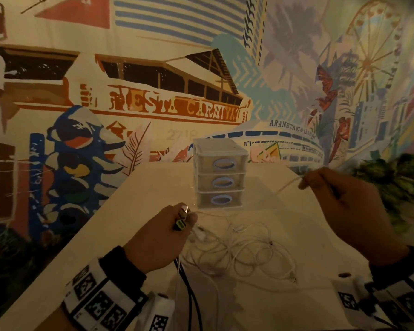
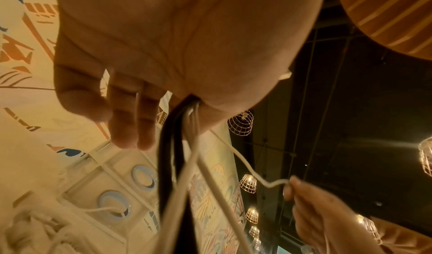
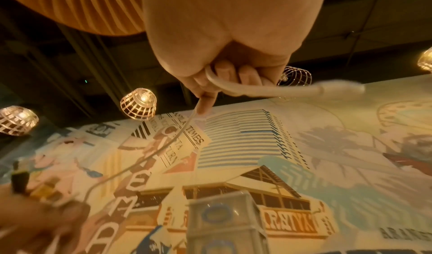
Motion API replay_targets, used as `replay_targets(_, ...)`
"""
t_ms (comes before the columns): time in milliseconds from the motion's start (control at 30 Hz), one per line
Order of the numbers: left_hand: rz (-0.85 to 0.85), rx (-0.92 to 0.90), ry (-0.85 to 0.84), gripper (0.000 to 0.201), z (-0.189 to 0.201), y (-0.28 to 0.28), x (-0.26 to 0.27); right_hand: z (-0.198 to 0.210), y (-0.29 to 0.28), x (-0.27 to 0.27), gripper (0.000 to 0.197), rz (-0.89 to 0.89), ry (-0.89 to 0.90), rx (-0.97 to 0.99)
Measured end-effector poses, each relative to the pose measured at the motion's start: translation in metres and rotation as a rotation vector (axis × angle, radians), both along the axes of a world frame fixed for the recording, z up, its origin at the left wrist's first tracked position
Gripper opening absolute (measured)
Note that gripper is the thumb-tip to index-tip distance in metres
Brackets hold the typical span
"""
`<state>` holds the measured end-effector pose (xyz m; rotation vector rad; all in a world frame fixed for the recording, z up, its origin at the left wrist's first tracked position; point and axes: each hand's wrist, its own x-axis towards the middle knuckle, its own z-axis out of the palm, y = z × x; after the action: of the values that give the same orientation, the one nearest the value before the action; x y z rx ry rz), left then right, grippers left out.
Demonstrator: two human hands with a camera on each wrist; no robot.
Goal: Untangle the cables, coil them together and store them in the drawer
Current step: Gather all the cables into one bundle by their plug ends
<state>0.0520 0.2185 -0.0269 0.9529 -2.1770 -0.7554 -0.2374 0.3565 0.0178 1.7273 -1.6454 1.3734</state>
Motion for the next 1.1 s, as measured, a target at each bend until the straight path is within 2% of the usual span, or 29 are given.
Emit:
replay_targets(67,-0.018,0.052,0.043,0.025,0.002,-0.001,0.004,-0.011,0.013,-0.01,0.031,-0.053,-0.042,0.146)
replay_targets(167,-0.122,0.116,0.084,0.033,0.01,0.003,0.005,-0.027,0.035,-0.018,0.035,-0.077,-0.095,0.477)
replay_targets(333,-0.191,0.04,0.141,0.026,0.017,0.014,0.0,-0.053,0.055,-0.014,0.054,0.071,0.024,0.997)
replay_targets(400,-0.213,0.038,0.177,0.022,0.019,0.02,-0.003,-0.058,0.06,-0.004,0.062,0.146,0.085,1.112)
replay_targets(500,-0.275,0.033,0.2,0.021,0.023,0.031,-0.005,-0.07,0.064,0.004,0.061,0.178,0.119,1.159)
replay_targets(600,-0.35,0.004,0.172,0.021,0.027,0.043,-0.004,-0.075,0.066,0.013,0.073,0.2,0.178,1.258)
replay_targets(667,-0.391,0.011,0.153,0.021,0.028,0.05,-0.005,-0.062,0.066,0.02,0.062,0.208,0.188,1.215)
replay_targets(767,-0.468,0.031,0.106,0.024,0.025,0.061,-0.009,-0.033,0.063,0.034,0.04,0.233,0.07,0.992)
replay_targets(867,-0.52,0.041,0.044,0.026,0.022,0.071,-0.016,-0.018,0.053,0.057,0.038,0.317,0.005,0.733)
replay_targets(967,-0.509,-0.05,-0.017,0.022,0.022,0.079,-0.021,-0.024,0.038,0.081,0.036,0.364,0.05,0.634)
replay_targets(1100,-0.483,-0.022,0.048,0.02,0.023,0.077,-0.014,-0.03,0.029,0.087,0.046,0.328,0.02,0.583)
